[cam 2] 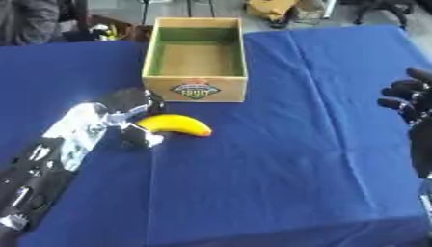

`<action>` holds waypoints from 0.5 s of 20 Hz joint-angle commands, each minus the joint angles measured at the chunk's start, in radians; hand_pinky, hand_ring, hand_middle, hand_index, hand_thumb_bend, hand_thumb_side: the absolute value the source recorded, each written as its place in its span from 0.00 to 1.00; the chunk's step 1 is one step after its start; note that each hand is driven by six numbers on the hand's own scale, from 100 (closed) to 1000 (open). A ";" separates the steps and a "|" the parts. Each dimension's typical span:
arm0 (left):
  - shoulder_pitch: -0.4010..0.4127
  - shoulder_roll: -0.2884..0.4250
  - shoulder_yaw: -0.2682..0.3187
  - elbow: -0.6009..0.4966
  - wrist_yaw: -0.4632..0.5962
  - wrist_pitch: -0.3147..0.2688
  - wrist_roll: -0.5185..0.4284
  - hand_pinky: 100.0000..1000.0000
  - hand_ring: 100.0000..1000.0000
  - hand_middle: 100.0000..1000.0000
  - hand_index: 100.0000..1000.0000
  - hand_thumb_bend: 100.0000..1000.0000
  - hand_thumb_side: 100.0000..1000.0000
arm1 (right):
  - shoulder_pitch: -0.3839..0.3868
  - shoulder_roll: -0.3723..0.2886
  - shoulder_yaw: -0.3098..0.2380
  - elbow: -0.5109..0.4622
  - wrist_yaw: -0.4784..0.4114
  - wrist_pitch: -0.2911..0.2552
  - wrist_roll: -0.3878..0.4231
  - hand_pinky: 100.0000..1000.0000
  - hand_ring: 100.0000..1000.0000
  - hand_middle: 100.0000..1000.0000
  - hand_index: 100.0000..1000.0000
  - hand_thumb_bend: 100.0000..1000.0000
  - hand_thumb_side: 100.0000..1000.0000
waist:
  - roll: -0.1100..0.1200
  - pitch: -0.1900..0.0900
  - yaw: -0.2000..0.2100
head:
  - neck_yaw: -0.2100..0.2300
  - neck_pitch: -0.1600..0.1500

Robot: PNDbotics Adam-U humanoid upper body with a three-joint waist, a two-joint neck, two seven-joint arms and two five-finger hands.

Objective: Pick up objects on the table and place them in the box.

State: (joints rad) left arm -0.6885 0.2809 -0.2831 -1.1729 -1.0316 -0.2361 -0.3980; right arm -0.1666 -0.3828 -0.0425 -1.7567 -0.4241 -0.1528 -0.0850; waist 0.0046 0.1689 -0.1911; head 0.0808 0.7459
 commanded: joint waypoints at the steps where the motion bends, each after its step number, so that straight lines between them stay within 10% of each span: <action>1: -0.016 0.005 0.007 0.002 -0.001 -0.003 -0.011 0.61 0.52 0.55 0.74 0.55 0.39 | -0.008 -0.015 -0.004 -0.010 -0.005 -0.001 0.002 0.61 0.62 0.54 0.74 0.00 0.86 | -0.002 -0.013 -0.002 | -0.002 0.001; 10: -0.015 0.002 0.009 0.014 -0.008 -0.005 -0.012 0.52 0.43 0.48 0.70 0.44 0.31 | -0.007 -0.015 -0.004 -0.009 -0.004 -0.001 0.003 0.61 0.62 0.54 0.74 0.00 0.86 | -0.003 -0.013 -0.002 | -0.002 0.002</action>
State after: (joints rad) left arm -0.6943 0.2786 -0.2800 -1.1614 -1.0354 -0.2423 -0.4077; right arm -0.1666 -0.3826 -0.0425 -1.7565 -0.4241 -0.1532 -0.0842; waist 0.0046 0.1689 -0.1918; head 0.0800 0.7459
